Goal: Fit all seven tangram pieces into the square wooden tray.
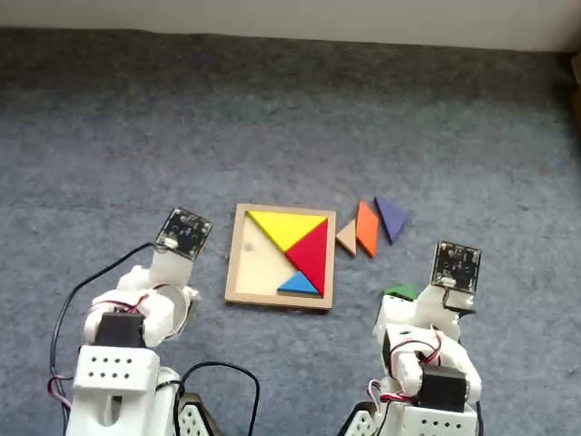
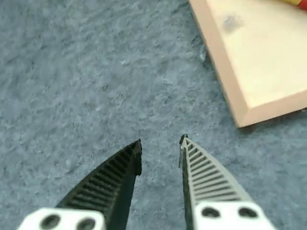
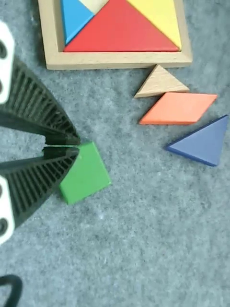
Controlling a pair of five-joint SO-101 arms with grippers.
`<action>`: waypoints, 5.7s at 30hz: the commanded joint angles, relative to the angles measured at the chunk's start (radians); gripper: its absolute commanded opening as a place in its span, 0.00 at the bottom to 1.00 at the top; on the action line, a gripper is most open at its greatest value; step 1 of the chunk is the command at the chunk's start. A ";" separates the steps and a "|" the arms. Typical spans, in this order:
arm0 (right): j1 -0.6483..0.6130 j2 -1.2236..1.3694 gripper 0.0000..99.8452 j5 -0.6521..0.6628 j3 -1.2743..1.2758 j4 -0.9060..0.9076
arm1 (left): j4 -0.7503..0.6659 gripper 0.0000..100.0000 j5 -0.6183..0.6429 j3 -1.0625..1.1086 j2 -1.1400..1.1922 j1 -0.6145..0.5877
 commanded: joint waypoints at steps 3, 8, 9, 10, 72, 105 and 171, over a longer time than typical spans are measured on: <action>-0.038 0.036 0.03 0.009 -0.067 0.012 | -0.034 0.15 0.006 0.061 -0.108 -0.081; -0.079 0.220 0.03 0.009 -0.134 -0.010 | -0.034 0.15 0.011 0.077 -0.130 -0.077; -0.077 0.271 0.03 0.009 -0.170 -0.002 | -0.034 0.15 0.011 0.077 -0.130 -0.077; -0.077 0.321 0.03 0.009 -0.213 -0.001 | -0.037 0.15 0.011 0.077 -0.130 -0.077; -0.047 1.389 0.08 0.242 -0.441 -0.549 | -0.041 0.15 0.006 0.093 -0.131 -0.076; -0.558 0.878 0.05 0.238 -0.461 -0.364 | -0.041 0.15 0.006 0.084 -0.131 -0.177; -0.716 1.724 0.25 0.258 -0.909 -0.513 | -0.035 0.15 0.003 0.093 -0.131 -0.214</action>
